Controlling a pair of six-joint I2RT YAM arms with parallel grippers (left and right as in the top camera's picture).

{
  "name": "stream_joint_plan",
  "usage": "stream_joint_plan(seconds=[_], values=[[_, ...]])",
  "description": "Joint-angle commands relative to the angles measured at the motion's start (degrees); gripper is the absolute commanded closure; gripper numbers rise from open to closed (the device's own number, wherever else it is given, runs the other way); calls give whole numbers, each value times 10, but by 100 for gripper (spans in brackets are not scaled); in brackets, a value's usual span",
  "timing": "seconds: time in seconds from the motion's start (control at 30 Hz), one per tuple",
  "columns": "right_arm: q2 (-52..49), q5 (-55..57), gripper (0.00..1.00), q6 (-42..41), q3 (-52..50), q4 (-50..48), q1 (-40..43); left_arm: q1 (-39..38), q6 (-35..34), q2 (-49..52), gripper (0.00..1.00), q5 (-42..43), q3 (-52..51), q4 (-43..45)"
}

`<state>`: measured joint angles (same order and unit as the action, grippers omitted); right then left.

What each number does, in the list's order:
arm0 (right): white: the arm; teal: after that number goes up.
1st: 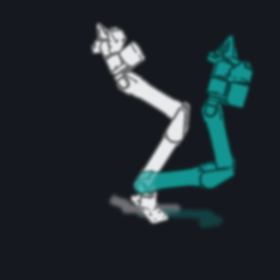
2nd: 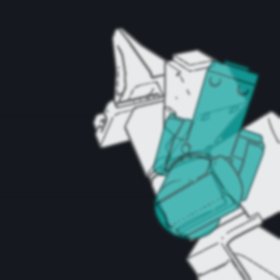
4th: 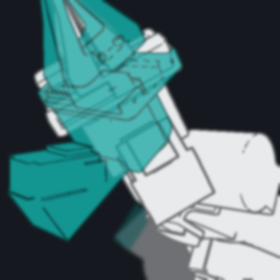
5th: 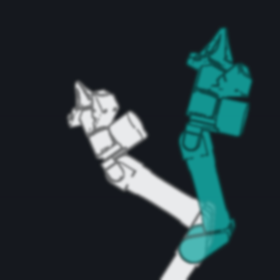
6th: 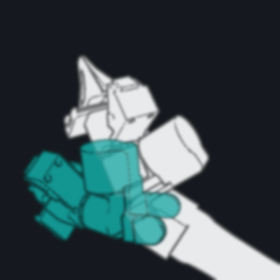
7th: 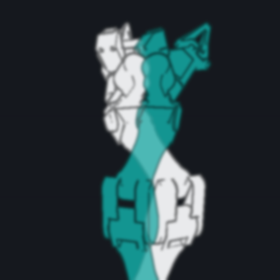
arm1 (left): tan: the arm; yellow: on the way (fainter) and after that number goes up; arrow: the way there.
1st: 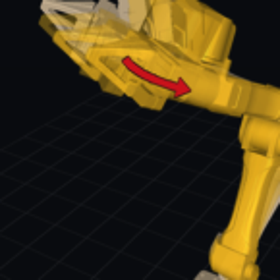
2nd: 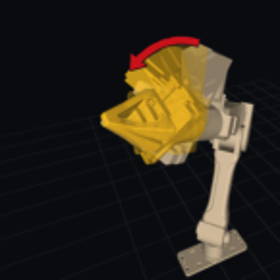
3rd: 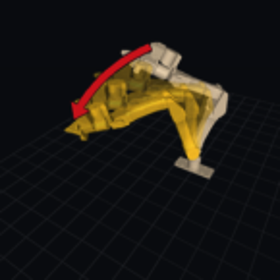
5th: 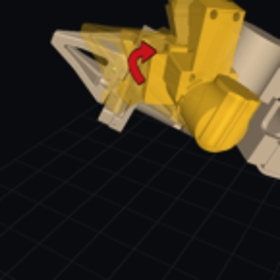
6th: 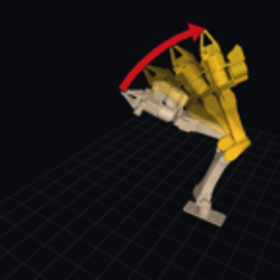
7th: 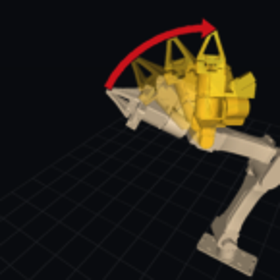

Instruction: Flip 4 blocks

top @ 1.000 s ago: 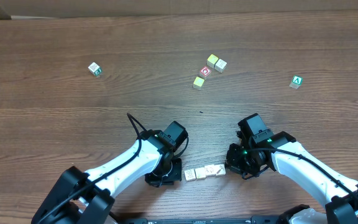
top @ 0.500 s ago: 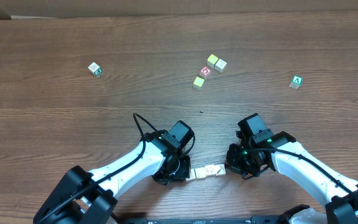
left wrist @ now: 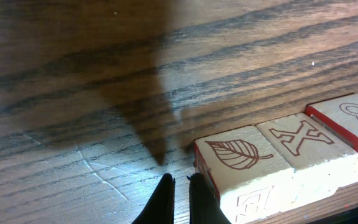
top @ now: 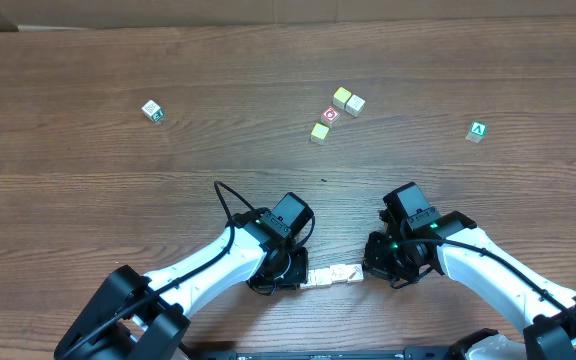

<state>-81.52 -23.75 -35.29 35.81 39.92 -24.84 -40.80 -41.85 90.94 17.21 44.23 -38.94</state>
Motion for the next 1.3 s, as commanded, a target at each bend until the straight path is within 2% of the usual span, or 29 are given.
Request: stream_joint_plan(seconds=[0.0, 0.37, 0.47, 0.6, 0.7, 0.8, 1.07, 1.27], values=[[3, -10, 96, 8, -5, -2, -2, -2, -6, 6, 96, 7, -2, 4], [3, 60, 96, -42, 3, -8, -2, -2, -6, 6, 96, 6, -2, -20], [3, 73, 96, -42, 16, -9, -2, -2, -6, 6, 87, 6, -2, -29], [3, 81, 96, -41, 36, -10, -2, -2, -6, 6, 87, 6, -2, -32], [3, 83, 96, -25, 50, -22, -2, -1, -6, 6, 87, 6, -2, -32], [3, 82, 96, -13, 60, -36, -2, 0, -6, 6, 96, 2, -2, -33], [3, 38, 96, 70, 61, -70, -2, 1, -6, 6, 96, -26, -2, -31], [3, 30, 96, 73, 61, -67, -2, 15, -20, 6, 96, -26, -2, -26]])
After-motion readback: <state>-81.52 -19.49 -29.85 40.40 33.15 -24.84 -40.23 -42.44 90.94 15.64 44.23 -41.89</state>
